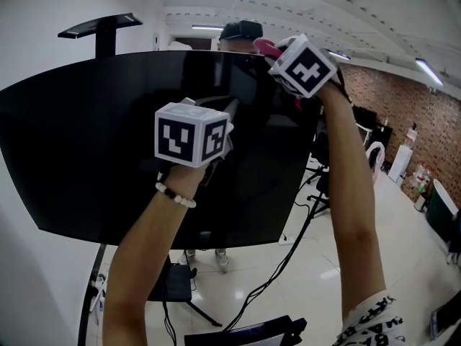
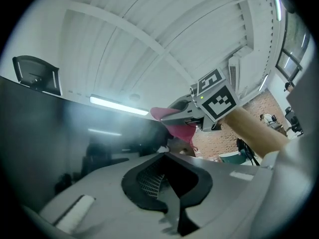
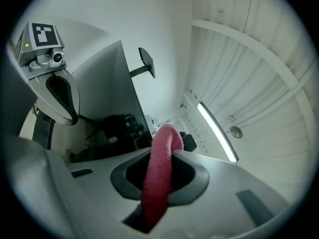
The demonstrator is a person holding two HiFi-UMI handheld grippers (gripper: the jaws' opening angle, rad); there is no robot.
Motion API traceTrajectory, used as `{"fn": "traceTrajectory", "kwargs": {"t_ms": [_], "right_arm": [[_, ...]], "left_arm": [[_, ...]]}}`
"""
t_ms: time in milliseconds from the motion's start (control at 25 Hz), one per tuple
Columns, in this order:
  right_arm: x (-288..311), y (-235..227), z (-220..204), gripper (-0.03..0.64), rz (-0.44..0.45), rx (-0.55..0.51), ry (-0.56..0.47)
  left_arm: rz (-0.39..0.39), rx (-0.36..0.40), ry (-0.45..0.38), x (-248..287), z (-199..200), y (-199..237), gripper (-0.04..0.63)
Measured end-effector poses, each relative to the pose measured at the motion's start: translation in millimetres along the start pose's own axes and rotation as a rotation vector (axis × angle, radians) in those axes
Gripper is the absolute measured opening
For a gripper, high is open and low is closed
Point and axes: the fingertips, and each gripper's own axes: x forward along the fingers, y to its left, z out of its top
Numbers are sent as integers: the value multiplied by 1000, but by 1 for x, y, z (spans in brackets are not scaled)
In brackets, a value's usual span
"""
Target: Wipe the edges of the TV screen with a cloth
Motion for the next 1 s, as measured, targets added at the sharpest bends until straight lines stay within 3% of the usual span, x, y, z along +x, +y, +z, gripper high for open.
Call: {"fn": "traceTrajectory", "kwargs": {"t_ms": [520,1000], "right_arm": [[28,70,118,69,53,-4,-34],[44,127,239,69,100,-44,-138]], "left_arm": [[81,12,32,-104,2,95,2],[185,19,38,-177,-1,178,2]]}}
